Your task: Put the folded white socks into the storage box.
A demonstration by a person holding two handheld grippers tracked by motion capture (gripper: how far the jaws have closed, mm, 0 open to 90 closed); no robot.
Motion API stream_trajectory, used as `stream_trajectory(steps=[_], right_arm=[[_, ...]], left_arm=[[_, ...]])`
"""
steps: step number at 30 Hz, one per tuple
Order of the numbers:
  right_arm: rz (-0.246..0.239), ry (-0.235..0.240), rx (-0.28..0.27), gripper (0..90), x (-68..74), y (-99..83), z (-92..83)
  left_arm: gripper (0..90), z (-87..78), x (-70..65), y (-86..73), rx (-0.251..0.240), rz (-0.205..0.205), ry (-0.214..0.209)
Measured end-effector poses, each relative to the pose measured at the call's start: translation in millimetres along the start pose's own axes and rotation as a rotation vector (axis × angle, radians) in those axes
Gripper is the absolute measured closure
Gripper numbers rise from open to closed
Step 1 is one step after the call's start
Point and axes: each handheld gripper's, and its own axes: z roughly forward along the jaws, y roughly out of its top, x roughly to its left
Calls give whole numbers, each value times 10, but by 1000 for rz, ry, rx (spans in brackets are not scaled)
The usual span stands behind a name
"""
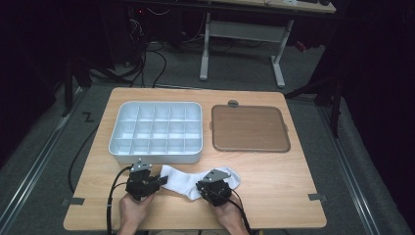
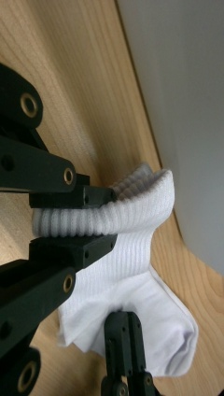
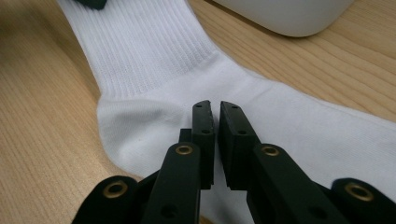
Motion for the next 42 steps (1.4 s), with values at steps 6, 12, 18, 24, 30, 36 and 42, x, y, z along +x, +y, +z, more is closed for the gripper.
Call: stream_trajectory(steps=[6,12,18,24,30,36,42], right_arm=[[-4,-5,8,853,33,10,4],[-17,3,4,852,65,37,34],[-26,16,8,851,127,69,69],[-42,19,8,851,165,97,99],[-47,25,1,847,204,121,134],[-55,19,5,843,249,160,172],[-70,24,17,843,306,235,235]], left_arm=[[785,-78,-108,110,-8,8,-45],[784,-115,-146,188,-3,7,-69],[785,-158,-208,261,-9,4,-103],[785,-194,-292,302,-11,-5,-132],[785,-192,-384,328,-6,14,-150],[786,-179,-436,343,3,25,-169],[787,-162,-452,370,14,7,-187]])
